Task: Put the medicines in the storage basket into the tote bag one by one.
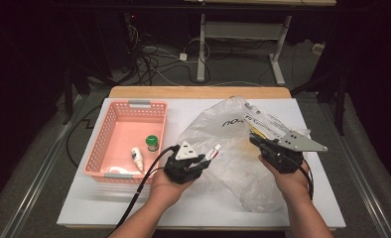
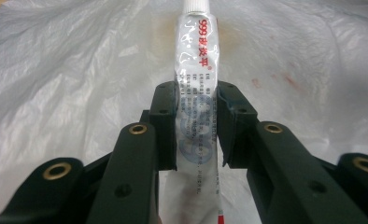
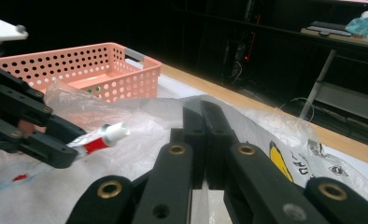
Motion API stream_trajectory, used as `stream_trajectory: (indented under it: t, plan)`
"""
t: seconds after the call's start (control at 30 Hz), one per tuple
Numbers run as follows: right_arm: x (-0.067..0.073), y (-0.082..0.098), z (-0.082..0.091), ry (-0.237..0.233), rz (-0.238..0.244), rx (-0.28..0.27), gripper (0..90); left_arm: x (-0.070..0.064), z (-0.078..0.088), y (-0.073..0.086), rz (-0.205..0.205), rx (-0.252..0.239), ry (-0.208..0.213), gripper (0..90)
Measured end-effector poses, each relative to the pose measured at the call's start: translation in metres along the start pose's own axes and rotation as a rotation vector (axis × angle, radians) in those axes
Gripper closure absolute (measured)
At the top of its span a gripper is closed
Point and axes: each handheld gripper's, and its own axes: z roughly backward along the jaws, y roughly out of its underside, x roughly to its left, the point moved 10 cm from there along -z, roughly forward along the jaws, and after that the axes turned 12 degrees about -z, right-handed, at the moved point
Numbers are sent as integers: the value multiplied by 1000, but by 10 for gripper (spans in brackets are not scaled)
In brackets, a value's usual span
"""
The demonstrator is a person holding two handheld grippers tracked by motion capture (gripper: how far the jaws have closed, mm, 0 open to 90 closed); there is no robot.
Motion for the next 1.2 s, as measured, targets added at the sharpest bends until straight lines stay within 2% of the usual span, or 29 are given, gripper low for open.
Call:
stream_trajectory:
  t: [0.17,0.37,0.7,0.87,1.2]
  plan:
    - [1,-1,-1,-1,6,-6,900,3,-12,-2,7,9,0,691]
    - [1,-1,-3,-3,-5,-10,900,1,-30,-7,-9,26,-5,691]
    - [0,-1,-4,-6,-5,-9,900,0,-63,-23,-20,28,-23,690]
    - [0,-1,-4,-6,-7,-9,900,-4,-80,-28,-20,14,-16,689]
    - [-2,0,-3,-7,-7,-7,900,-2,-108,-25,4,25,-17,687]
